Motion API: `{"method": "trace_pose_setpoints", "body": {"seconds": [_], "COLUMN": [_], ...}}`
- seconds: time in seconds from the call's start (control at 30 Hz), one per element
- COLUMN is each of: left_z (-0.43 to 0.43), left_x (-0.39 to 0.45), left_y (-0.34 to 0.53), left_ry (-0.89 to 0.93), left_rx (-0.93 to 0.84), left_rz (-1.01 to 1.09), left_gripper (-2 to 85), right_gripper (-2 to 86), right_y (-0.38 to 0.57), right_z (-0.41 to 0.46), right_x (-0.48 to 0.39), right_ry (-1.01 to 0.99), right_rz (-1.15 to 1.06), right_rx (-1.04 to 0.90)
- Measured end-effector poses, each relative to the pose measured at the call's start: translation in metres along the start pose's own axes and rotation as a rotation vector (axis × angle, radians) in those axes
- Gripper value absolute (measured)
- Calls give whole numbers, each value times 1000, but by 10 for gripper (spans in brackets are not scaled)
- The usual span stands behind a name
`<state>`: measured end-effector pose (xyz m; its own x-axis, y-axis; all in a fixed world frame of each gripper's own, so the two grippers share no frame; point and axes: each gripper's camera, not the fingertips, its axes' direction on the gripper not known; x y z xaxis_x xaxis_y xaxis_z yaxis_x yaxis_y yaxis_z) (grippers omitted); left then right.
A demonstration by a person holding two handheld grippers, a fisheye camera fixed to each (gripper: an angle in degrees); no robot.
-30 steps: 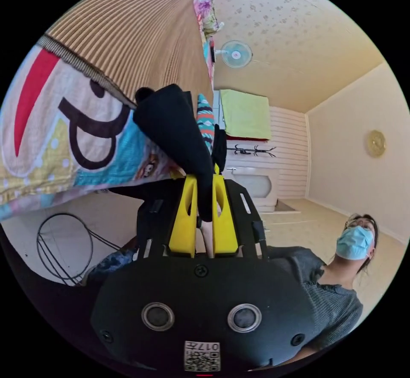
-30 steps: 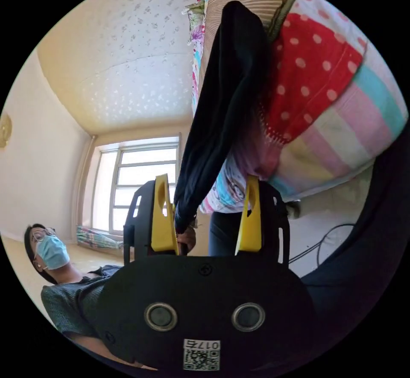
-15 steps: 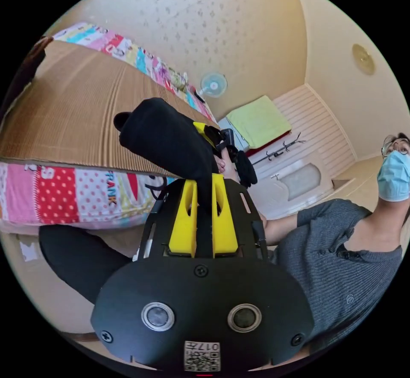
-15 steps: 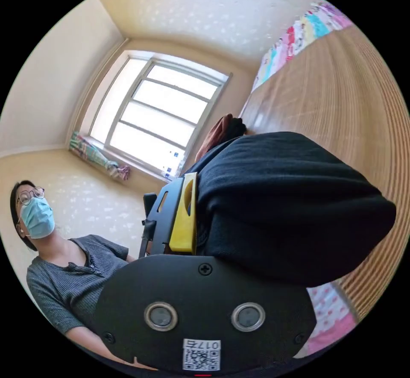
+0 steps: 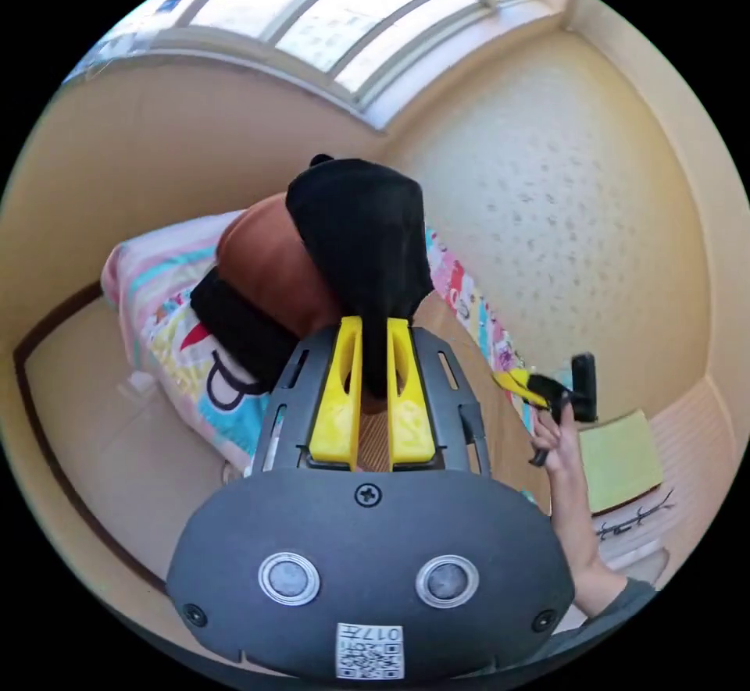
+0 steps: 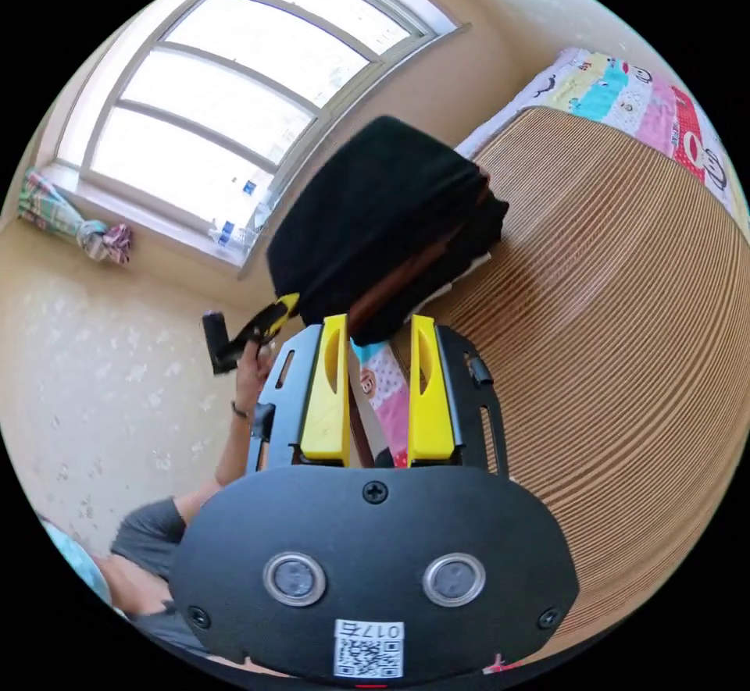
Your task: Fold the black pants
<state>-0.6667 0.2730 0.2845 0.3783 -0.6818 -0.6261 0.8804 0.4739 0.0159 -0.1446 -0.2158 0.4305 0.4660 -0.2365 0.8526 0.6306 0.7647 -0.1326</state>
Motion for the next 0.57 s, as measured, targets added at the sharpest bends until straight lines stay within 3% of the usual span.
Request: {"method": "trace_pose_setpoints", "body": {"seconds": [0.13,0.27,0.37,0.43,0.47,0.5,0.57], "left_z": [-27,-29,12,69,81,100,114], "left_x": [-4,30,59,74,77,84,98], "left_y": [50,107,153,187,196,212,225], "left_ry": [126,148,176,92,81,68,56], "left_rx": [93,1,-314,-739,-831,-975,-1072], "left_rz": [55,187,295,345,360,388,423], "left_gripper": [62,38,13,-4,-5,-8,-9], "right_gripper": [82,36,19,16,17,19,26], "right_y": [128,260,371,449,465,494,532], "right_z": [25,1,-47,-99,-113,-142,-183], "right_x": [57,103,125,135,135,133,124], "right_ry": [-12,-150,-156,-50,-10,98,336], "right_rz": [74,266,403,505,538,598,740], "right_rx": [-48,61,290,519,565,648,746]}}
